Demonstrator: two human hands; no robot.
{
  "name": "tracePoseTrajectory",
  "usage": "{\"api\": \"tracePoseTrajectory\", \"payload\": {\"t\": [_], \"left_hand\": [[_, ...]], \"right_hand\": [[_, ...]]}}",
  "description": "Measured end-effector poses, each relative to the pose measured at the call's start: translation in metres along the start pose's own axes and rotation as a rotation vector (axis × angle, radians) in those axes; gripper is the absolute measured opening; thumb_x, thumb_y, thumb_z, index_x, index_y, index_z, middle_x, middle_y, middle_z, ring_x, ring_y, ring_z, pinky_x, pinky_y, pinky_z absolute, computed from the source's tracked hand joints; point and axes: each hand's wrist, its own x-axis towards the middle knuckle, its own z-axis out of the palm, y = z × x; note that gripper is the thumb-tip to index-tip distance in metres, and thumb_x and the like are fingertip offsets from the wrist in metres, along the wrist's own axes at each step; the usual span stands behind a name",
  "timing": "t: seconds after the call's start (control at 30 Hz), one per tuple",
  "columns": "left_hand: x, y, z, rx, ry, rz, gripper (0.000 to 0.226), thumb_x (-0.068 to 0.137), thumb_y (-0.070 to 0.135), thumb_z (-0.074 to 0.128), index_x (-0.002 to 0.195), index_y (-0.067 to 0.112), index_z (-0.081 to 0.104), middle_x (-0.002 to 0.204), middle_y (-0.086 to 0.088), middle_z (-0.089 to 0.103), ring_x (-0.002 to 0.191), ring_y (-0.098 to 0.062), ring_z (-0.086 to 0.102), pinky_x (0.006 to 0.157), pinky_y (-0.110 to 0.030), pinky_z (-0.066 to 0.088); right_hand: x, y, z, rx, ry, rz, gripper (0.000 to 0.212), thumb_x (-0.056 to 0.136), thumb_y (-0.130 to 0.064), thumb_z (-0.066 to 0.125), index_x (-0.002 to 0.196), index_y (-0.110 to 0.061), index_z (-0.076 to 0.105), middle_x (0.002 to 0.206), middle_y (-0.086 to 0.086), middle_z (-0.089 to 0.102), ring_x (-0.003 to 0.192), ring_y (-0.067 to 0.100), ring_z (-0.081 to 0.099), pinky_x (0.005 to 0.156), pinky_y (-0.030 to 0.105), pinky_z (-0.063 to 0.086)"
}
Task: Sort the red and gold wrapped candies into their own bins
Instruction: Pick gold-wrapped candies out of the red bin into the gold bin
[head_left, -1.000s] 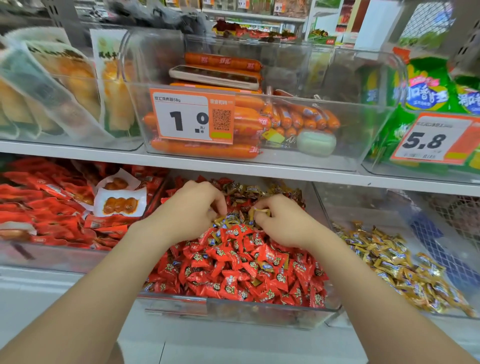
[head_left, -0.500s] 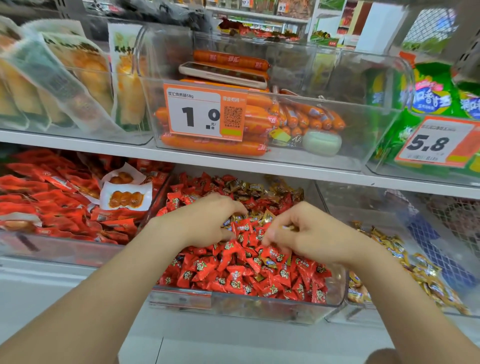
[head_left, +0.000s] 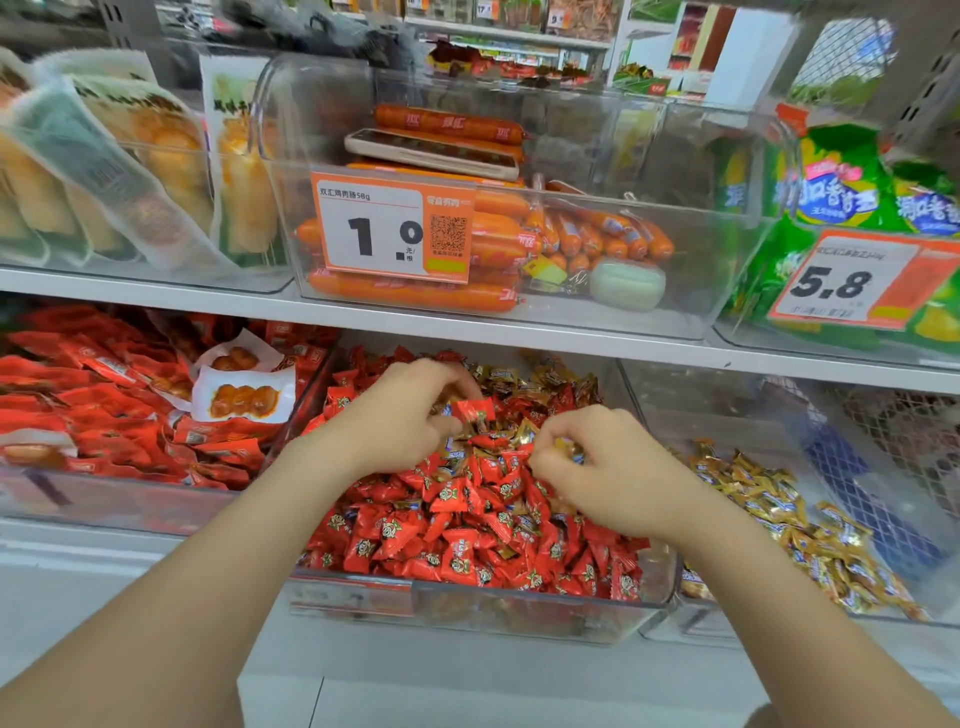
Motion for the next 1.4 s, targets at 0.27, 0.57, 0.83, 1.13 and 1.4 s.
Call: {"api": "tracePoseTrajectory", "payload": {"t": [0.27,0.57,0.83,1.13,1.4], "left_hand": [[-0.010,-0.015,-0.019,-0.130,0.019,-0.065,0.023,0.084,0.043,0.085,0.101,0.041,0.071,0.101,0.013,0.070,0.088,-0.007,0.065,0.083,-0.035,0.053],[-0.013,-0.013,-0.019,-0.078,0.039,-0.011,0.016,0.102,0.015,0.056,0.099,0.028,0.064,0.063,0.007,0.060,0.050,-0.004,0.053,0.050,-0.025,0.043],[0.004,-0.006,-0.008,0.118,0.029,-0.031,0.021,0.085,0.052,0.064,0.077,0.032,0.065,0.064,0.011,0.063,0.068,-0.007,0.061,0.064,-0.034,0.054],[0.017,-0.007,0.004,0.373,-0.244,-0.043,0.058,0.099,0.025,0.064,0.150,0.046,0.047,0.139,0.004,0.057,0.127,-0.023,0.056,0.099,-0.042,0.051],[0.021,-0.006,0.013,0.418,-0.249,0.020,0.046,0.101,0.011,0.054,0.139,0.035,0.061,0.130,-0.002,0.056,0.117,-0.027,0.059,0.093,-0.044,0.053]], "right_hand": [[0.022,-0.005,0.010,0.279,0.181,0.026,0.030,0.106,-0.039,0.060,0.091,-0.015,0.069,0.064,0.002,0.073,0.051,0.013,0.069,0.058,0.037,0.060],[0.064,0.001,0.030,0.005,0.078,-0.058,0.012,0.093,-0.045,0.071,0.090,-0.036,0.079,0.097,-0.020,0.076,0.101,0.003,0.068,0.096,0.033,0.054],[0.074,0.005,0.020,-0.376,-0.113,0.079,0.021,0.094,-0.048,0.073,0.111,-0.035,0.078,0.117,-0.008,0.071,0.110,0.019,0.064,0.092,0.039,0.056],[0.080,0.011,0.026,-0.226,-0.298,0.030,0.039,0.090,-0.060,0.074,0.120,-0.037,0.075,0.124,-0.008,0.068,0.115,0.014,0.060,0.105,0.038,0.050],[0.080,-0.001,0.038,-0.483,-0.227,0.049,0.023,0.097,-0.039,0.067,0.105,-0.018,0.062,0.098,0.004,0.060,0.090,0.030,0.063,0.078,0.041,0.056]]}}
